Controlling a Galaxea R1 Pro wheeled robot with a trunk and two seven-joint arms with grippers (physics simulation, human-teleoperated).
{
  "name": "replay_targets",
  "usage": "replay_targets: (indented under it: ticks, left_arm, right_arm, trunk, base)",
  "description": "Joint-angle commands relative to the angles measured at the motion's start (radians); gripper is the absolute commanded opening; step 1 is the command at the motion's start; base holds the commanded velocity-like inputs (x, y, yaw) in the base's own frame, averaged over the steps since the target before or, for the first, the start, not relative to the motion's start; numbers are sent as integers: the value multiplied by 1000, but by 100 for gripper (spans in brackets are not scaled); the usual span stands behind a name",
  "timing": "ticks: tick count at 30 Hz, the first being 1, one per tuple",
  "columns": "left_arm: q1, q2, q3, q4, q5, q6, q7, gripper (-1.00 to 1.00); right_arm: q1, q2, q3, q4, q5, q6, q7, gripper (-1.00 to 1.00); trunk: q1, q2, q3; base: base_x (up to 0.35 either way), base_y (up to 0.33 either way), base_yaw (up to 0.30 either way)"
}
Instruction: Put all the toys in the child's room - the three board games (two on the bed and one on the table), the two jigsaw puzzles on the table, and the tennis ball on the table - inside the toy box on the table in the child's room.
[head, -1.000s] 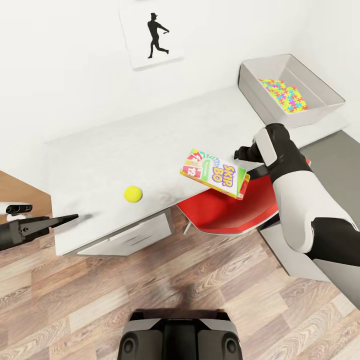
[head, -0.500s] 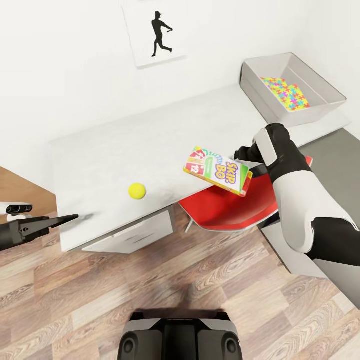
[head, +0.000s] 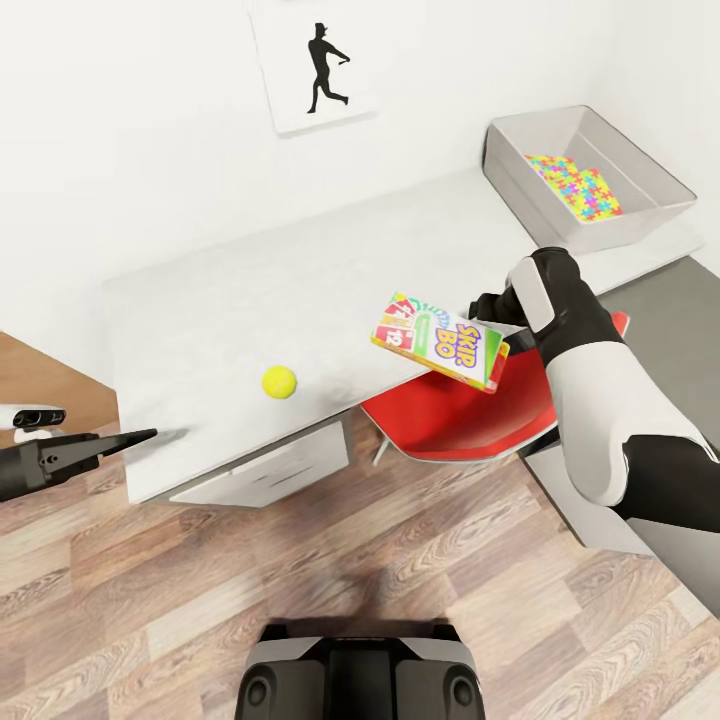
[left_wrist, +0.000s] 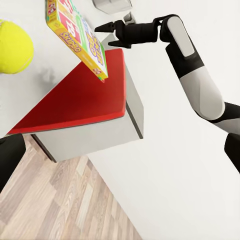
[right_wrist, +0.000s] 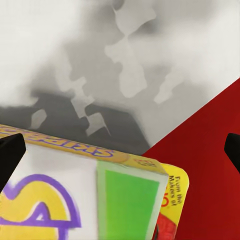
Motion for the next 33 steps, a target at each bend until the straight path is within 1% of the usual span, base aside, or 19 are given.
replay_targets:
  ticks: [1,6,14,16,18,33]
  left_arm:
    - [-1,0,0,0,-1,11,-4,100]
    - [-1,0,0,0,-1,11,-4,100]
    - [-1,1,1,0,-1,11,-4,100]
    - [-1,0,0,0,-1,11,-4,100]
    - [-1,0,0,0,-1,11,-4,100]
    - [-1,0,-3,0,-1,11,-4,100]
  right_arm:
    - [-1,0,-2,-1,-11,2,-9,100]
    - [3,-7,-6,-2,-10,1,-6,100]
    - [5,-38,-10,-2,-9,-2,21,100]
    - [5,-51,-12,-3,-9,-2,26,100]
    - [5,-56,-14,-3,-9,-3,28,100]
    - [11,-61,-19,-2,-10,-11,30,100]
  trunk:
    - [1,-2,-1]
    - [1,-2,-1]
    - [1,-2,-1]
    - [1,-2,-1]
    - [1,-2,-1]
    - [1,-2,-1]
  base:
    - [0,8,0]
    - [0,3,0]
    - [0,0,0]
    - [0,0,0]
    - [0,0,0]
    - [0,0,0]
